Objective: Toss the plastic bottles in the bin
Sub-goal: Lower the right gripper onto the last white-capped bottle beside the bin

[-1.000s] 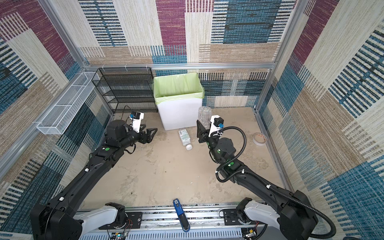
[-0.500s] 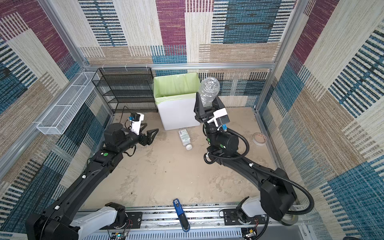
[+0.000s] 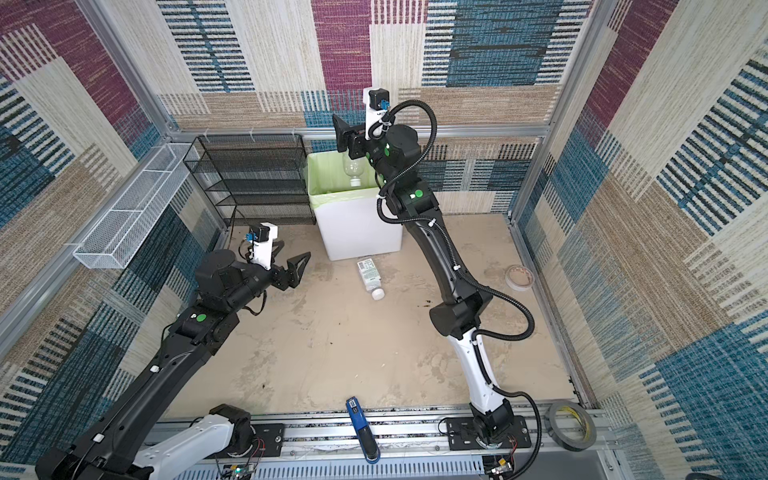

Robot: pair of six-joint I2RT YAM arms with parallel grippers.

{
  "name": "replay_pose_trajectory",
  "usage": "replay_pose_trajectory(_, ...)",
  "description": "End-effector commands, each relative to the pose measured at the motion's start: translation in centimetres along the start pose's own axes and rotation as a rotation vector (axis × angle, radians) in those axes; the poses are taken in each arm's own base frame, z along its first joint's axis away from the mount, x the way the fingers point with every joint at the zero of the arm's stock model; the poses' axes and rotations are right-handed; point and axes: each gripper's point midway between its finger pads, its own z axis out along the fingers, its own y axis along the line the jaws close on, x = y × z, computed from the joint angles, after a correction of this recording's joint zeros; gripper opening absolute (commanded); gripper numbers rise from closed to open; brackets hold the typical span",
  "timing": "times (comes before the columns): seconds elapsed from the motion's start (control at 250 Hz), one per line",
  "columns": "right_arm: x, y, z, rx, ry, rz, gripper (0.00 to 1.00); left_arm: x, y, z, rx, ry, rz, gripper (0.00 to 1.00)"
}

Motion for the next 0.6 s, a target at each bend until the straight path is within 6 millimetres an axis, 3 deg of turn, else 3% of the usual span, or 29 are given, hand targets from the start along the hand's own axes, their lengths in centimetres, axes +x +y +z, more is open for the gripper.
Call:
replay_pose_trajectory(0.0, 2.7, -1.2, -0.9, 0.045, 0.146, 0.003, 0.94, -0.4, 0.3, 0.1, -0.016, -0.005, -0.014, 0.85)
replay_pose_trajectory(0.164, 2.6, -2.3, -1.8, 0.101, 0.177, -0.041, 0.94, 0.3, 0.1, 0.7, -0.009, 0.023, -0.037, 0.85)
replay_pose_trajectory(0.272, 3.5, -3.4, -2.3, 0.136, 0.229, -0.072, 0.94, 1.5, -0.5, 1.3, 0.017, 0.051, -0.105, 0.84)
replay_pose_trajectory(0.468, 8.1, -4.0, -3.6, 0.119, 0.416, -0.129, 0.9, 7.4, -2.6, 3.2, 0.047, 0.131, -0.276, 0.83)
replay_pose_trajectory(0.596, 10.1, -3.6, -5.7, 0.083, 0.528, -0.163, 0.85, 10.4, -4.0, 4.6, 0.046, 0.18, -0.349, 0.82)
